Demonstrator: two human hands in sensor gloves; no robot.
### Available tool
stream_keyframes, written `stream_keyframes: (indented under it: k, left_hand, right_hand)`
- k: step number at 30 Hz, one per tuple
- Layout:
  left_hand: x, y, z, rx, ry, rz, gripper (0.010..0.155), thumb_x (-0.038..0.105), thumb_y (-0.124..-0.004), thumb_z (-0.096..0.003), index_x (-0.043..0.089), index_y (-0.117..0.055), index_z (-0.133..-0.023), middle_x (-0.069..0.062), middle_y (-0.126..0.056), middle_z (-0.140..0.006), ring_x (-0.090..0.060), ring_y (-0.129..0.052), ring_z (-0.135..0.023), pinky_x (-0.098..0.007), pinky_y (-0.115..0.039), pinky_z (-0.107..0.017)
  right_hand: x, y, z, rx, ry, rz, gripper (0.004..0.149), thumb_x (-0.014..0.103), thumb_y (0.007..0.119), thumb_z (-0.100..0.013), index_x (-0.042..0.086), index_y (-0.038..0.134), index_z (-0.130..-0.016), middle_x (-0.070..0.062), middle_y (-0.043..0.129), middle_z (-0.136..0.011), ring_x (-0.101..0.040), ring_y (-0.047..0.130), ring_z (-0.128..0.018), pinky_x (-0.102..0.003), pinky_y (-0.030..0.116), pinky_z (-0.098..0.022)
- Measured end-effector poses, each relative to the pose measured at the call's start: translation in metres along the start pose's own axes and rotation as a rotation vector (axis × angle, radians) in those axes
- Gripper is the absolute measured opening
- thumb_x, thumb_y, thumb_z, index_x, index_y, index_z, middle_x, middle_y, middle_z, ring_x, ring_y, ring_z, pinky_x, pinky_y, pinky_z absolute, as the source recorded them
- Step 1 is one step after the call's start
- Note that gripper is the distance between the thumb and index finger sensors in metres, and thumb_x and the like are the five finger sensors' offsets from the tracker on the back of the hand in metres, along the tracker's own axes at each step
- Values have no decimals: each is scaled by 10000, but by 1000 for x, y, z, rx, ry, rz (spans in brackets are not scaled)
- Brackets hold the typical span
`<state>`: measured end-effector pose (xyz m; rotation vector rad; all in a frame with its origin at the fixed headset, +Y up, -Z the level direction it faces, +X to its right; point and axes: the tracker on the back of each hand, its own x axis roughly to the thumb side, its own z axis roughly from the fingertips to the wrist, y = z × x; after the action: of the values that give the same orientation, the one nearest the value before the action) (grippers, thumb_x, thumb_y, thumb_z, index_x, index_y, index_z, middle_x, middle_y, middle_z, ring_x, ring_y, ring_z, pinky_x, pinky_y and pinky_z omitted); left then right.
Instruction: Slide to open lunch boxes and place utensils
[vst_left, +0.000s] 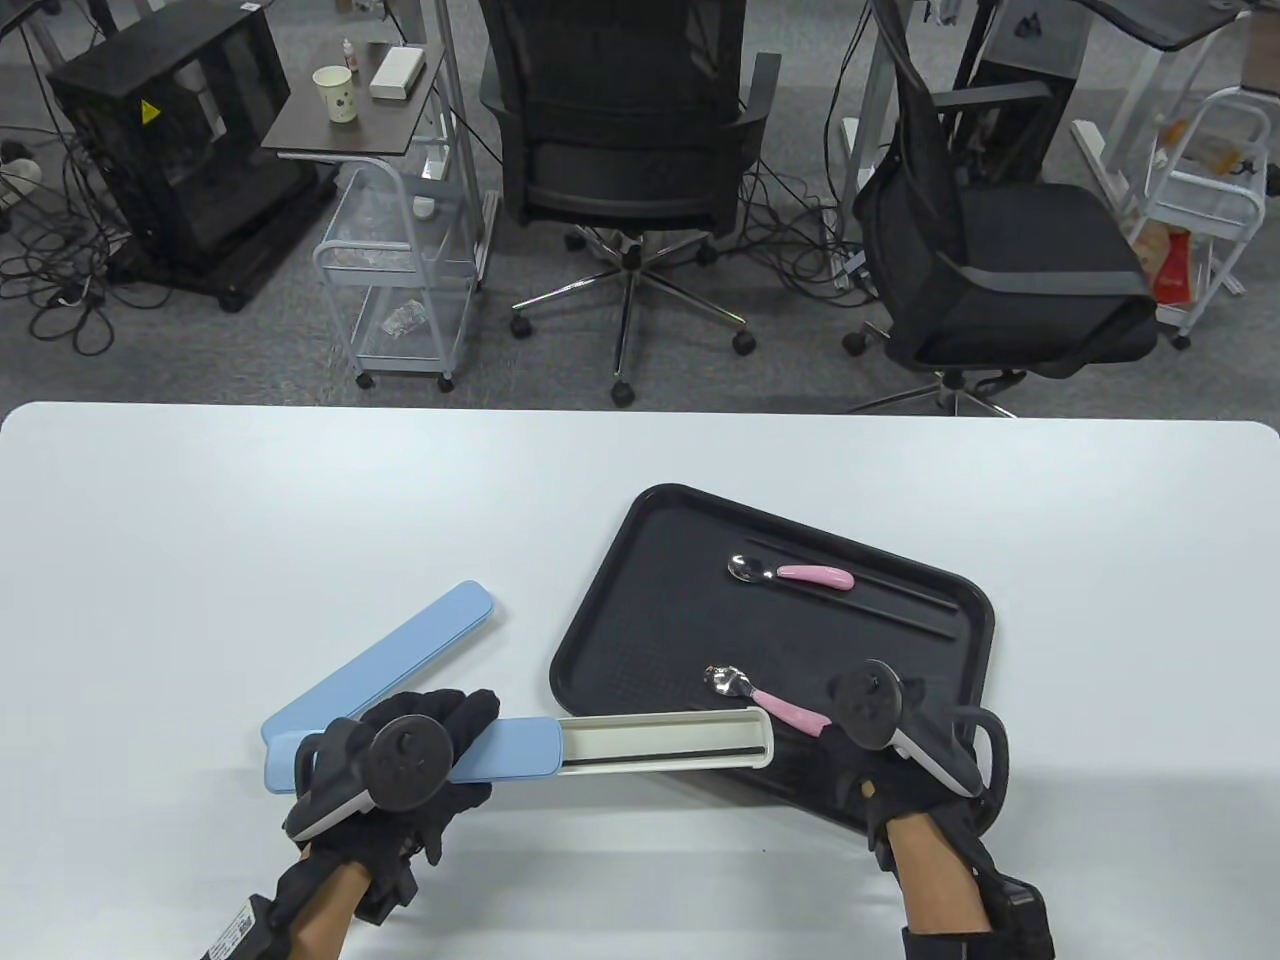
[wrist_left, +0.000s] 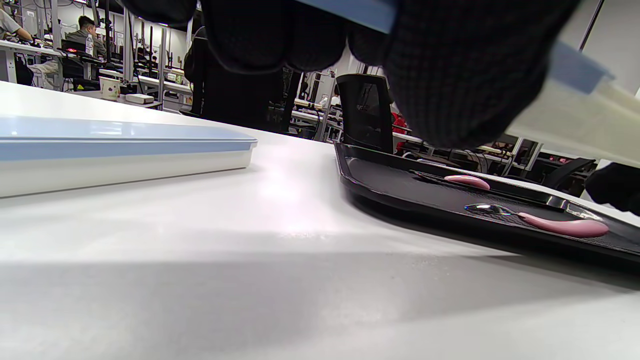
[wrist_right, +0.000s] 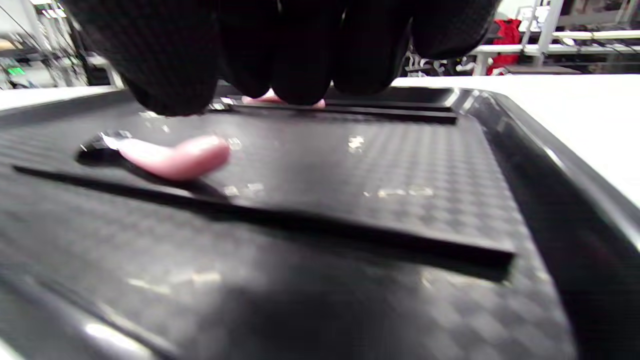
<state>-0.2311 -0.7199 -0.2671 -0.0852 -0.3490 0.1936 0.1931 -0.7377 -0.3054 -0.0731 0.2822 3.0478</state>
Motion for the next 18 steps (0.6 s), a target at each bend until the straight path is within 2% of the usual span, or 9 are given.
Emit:
stream_keyframes:
  k: [9, 13, 18]
  left_hand:
    - [-1, 0, 0, 3, 1, 2, 808, 483, -919, -348, 315, -525, -1033, -13, -575, -1030, -309, -641, -897, -608, -465, -721]
    - [-2, 0, 0, 3, 2, 3, 808, 483, -919, -349, 313, -524, -1034, -13, -573, -1030, -309, -640, -898, -609, -463, -721]
    - [-2, -1, 0, 1, 3, 1, 808, 483, -919, -349, 315, -524, -1033, -12, -571, -1031, -310, -637, -900, -610, -461, -722]
  right_hand:
    - [-6, 22, -12, 195, 80, 54, 551, 382, 888, -464, 279, 679, -963, -121, 700, -961, -405, 693, -916, -607, 558, -688]
    - [-8, 23, -15, 191, 101, 74, 518, 362, 888, -464, 295, 682, -934, -101, 717, -941, -388, 714, -902, -598, 574, -685]
    - [-5, 24, -16, 170, 83, 89, 402, 330, 897, -461, 309, 776, -843, -78, 788, -878, -373, 778, -846, -595, 611, -667]
